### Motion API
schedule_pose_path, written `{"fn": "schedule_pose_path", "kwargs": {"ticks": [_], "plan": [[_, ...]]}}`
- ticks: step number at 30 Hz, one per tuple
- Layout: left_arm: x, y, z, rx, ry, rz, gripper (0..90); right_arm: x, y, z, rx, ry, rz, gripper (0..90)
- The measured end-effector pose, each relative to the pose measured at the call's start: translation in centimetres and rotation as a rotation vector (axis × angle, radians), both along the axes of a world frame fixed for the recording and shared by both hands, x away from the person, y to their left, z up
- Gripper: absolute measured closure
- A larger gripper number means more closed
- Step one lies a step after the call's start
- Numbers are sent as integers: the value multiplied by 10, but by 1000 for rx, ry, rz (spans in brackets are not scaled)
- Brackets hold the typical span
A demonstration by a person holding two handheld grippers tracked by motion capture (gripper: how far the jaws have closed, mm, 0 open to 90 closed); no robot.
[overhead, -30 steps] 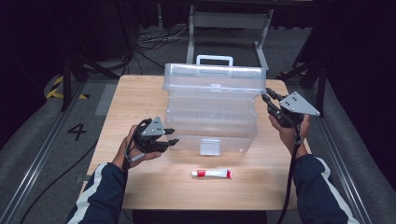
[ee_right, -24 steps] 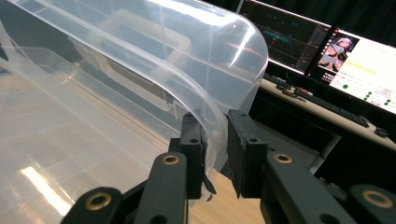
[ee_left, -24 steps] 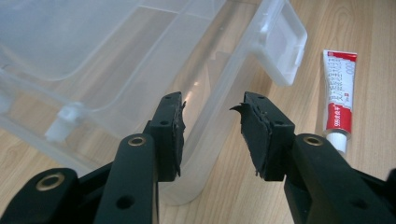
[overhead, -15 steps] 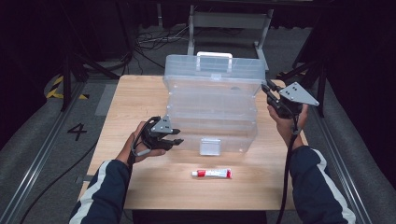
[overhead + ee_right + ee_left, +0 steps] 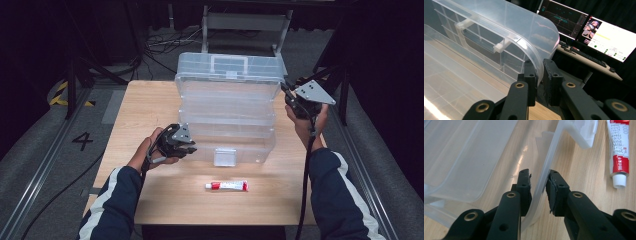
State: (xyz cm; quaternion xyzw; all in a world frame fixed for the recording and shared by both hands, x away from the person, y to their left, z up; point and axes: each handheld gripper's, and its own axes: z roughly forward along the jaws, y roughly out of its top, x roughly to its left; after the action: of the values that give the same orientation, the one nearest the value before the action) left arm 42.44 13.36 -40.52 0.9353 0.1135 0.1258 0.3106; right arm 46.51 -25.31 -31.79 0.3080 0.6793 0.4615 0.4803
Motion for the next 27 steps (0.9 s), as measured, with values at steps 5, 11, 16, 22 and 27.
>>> {"fn": "schedule_pose_path", "kwargs": {"ticks": [5, 11, 16, 22, 27], "plan": [[2, -1, 1, 20, 15, -15, 754, 5, 0, 3, -7, 8, -4, 827], [4, -1, 2, 31, 15, -31, 764, 11, 0, 5, -14, 14, -8, 834], [5, 1, 1, 12, 22, -43, 771, 17, -1, 7, -8, 22, -7, 837], [6, 1, 0, 9, 15, -56, 773, 21, 1, 9, -16, 24, -20, 841], [6, 2, 0, 0, 21, -57, 775, 26, 3, 11, -12, 28, -35, 846]]}}
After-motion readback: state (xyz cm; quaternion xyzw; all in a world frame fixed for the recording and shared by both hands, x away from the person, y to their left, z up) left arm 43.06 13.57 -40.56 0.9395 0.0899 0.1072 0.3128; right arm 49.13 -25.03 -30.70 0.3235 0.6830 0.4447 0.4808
